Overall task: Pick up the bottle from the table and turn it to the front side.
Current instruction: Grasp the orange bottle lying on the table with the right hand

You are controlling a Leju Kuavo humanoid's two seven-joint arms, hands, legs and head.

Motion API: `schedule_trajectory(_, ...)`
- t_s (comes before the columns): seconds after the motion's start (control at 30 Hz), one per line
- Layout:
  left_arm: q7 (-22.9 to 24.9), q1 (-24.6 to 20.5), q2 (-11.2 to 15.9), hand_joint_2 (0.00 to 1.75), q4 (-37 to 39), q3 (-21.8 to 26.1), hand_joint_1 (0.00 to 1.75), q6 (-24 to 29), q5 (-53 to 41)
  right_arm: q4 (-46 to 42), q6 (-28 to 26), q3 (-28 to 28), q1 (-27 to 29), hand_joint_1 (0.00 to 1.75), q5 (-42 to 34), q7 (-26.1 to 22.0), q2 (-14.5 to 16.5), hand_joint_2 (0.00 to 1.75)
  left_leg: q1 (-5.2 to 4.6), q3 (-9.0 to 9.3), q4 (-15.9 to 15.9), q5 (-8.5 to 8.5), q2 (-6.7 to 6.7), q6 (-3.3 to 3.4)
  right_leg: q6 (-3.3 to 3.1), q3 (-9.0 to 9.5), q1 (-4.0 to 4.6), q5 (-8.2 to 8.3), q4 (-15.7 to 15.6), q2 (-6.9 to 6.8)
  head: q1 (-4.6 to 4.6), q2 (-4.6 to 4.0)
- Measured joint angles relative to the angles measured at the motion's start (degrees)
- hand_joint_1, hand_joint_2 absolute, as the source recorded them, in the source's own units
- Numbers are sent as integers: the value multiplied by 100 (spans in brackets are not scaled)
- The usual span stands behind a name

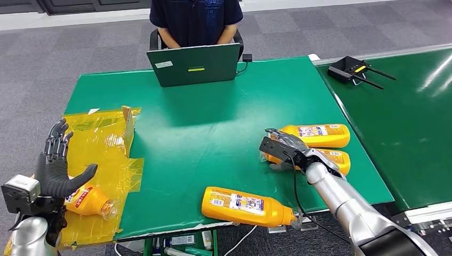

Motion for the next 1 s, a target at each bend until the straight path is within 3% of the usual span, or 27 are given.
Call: schedule_trajectory(1.0, 86, -272, 91, 175, 116, 0, 0, 27, -23, 322, -162, 38, -4, 0, -144, 26, 51, 175, 0, 3, 0, 1, 1, -1, -1, -1, 1, 1, 0, 4, 0, 0)
